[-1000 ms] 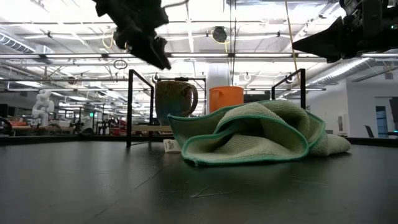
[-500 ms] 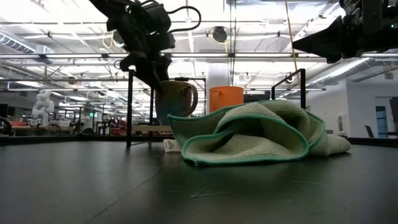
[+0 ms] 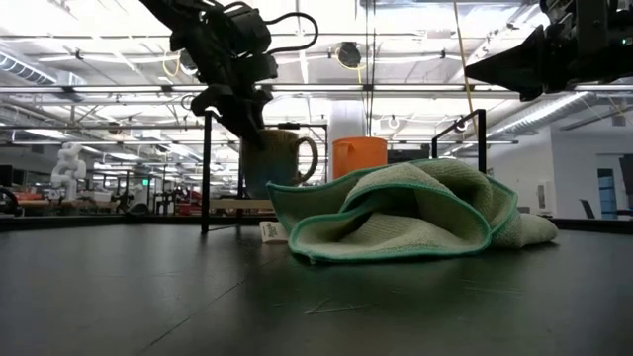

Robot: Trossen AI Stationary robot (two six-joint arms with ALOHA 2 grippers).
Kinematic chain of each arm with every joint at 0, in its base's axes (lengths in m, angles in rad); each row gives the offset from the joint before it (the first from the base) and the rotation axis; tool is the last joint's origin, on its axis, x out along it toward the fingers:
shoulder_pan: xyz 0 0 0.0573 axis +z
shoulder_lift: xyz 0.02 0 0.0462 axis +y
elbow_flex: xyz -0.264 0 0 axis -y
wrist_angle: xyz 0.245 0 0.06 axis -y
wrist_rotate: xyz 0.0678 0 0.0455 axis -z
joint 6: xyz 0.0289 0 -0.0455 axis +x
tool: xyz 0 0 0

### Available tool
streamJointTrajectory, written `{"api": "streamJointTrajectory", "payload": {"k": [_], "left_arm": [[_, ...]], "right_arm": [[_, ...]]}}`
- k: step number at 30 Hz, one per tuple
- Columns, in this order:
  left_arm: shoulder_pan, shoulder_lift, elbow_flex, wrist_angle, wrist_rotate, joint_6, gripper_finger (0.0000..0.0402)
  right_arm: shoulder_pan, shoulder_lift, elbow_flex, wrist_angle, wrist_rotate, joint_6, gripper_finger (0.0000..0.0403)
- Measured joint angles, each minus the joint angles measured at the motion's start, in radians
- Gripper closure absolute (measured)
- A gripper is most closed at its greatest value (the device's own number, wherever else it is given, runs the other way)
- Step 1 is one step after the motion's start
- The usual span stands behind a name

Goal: Stack small to large cups/mugs on shelf
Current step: Adjust the green mug

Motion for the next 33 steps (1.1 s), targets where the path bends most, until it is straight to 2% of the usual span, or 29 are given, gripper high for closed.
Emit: {"api": "streamJointTrajectory", "payload": {"k": [3, 10, 15, 22, 29, 33], "left_arm": [[0.005, 0.0, -0.001, -0.008, -0.013, 0.021, 0.0375], [0.017, 0.0, 0.001, -0.019, -0.005, 0.149, 0.0372], [0.017, 0.003, 0.092, -0.148, -0.005, 0.244, 0.0373], [0.039, 0.0, 0.243, -0.357, 0.156, 0.419, 0.0373], [0.066, 0.0, 0.278, -0.38, 0.208, 0.553, 0.0373], [0.088, 0.0, 0.278, -0.397, 0.309, 0.572, 0.0373]], "right_arm": [[0.0, 0.0, 0.0, 0.0, 0.0, 0.0, 0.0403], [0.0, 0.0, 0.0, 0.0, 0.0, 0.0, 0.0403], [0.0, 0.0, 0.0, -0.003, 0.0, 0.0, 0.0403], [0.0, 0.0, -0.001, -0.008, 0.0, 0.02, 0.0403], [0.0, 0.0, -0.001, 0.004, 0.0, 0.019, 0.0403], [0.0, 0.0, -0.001, 0.008, 0.0, 0.006, 0.0403]]}}
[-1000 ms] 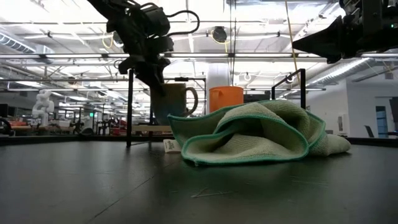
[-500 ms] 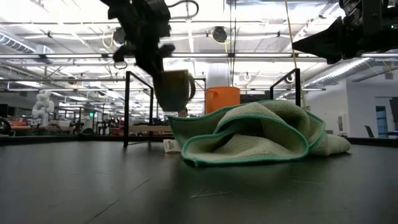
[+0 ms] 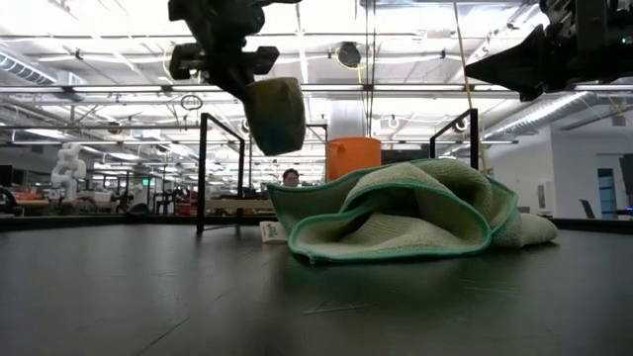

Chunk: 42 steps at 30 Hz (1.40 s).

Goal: Stack small to large cups/mugs on shelf
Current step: Adjust the green mug

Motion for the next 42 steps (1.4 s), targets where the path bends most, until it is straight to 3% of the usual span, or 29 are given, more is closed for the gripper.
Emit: {"api": "streamJointTrajectory", "payload": {"k": [7, 14, 26, 33, 42], "left_arm": [[-0.004, 0.064, 0.0, -0.092, 0.025, -0.01, 0.0373], [-0.007, 0.16, 0.003, -0.092, -0.049, -0.014, 0.0373], [-0.007, 0.175, 0.04, -0.102, -0.056, -0.039, 0.0373], [-0.011, 0.174, 0.04, -0.065, -0.052, -0.088, 0.0311], [-0.032, 0.174, 0.04, -0.047, -0.053, -0.132, 0.03]], "right_arm": [[-0.01, 0.0, 0.0, 0.0, 0.0, -0.014, 0.0403], [-0.015, 0.0, 0.0, -0.001, 0.0, -0.014, 0.0403], [-0.015, 0.0, 0.0, -0.008, 0.0, -0.026, 0.0403], [-0.015, 0.0, 0.0, -0.009, 0.0, -0.029, 0.0403], [-0.015, 0.0, -0.001, -0.024, 0.0, -0.029, 0.0403]]}}
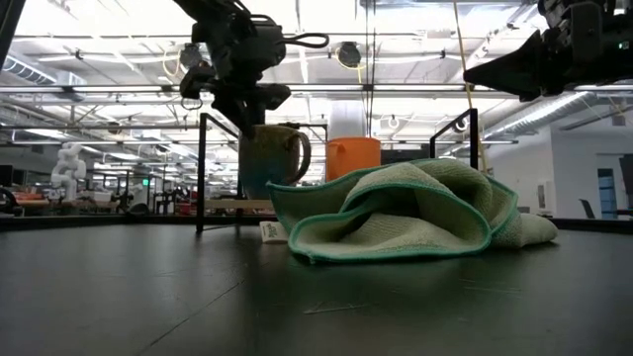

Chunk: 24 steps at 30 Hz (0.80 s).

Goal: Stack small to large cups/mugs on shelf
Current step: Adjust the green mug

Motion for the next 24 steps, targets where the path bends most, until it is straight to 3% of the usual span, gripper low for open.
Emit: {"api": "streamJointTrajectory", "payload": {"k": [5, 14, 24], "left_arm": [[-0.019, 0.0, 0.0, 0.004, -0.026, -0.046, 0.0299], [-0.094, -0.024, 0.0, 0.079, -0.232, -0.091, 0.0298], [-0.135, -0.12, 0.0, 0.162, -0.235, -0.222, 0.0298]], "right_arm": [[0.0, 0.0, -0.022, 0.006, 0.0, 0.001, 0.0403], [0.0, 0.0, -0.088, 0.108, 0.0, 0.019, 0.0403], [0.0, -0.001, -0.096, 0.16, -0.047, -0.001, 0.0403]]}}
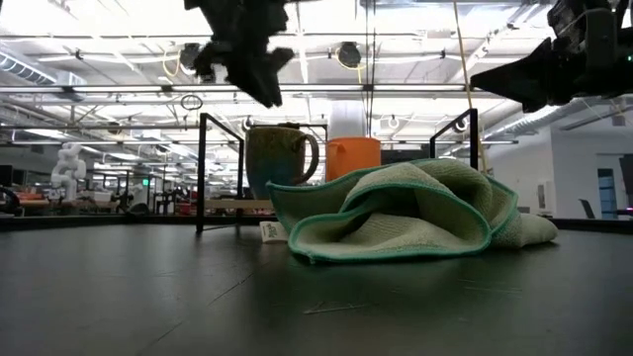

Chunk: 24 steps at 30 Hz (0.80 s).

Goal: Stack small to large cups/mugs on shelf
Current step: Adjust the green mug

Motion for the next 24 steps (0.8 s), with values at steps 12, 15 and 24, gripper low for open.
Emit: {"api": "streamJointTrajectory", "payload": {"k": [12, 15, 24], "left_arm": [[-0.086, 0.0, -0.002, 0.296, -0.017, -0.502, 0.0385], [-0.099, 0.011, 0.001, 0.34, 0.022, -0.526, 0.0395], [-0.096, 0.073, -0.001, 0.395, 0.025, -0.638, 0.04]], "right_arm": [[0.0, 0.0, -0.002, 0.006, -0.004, -0.004, 0.0403], [0.0, 0.0, -0.002, 0.007, -0.004, -0.004, 0.0403], [0.0, 0.0, -0.003, 0.007, -0.004, -0.01, 0.0403]]}}
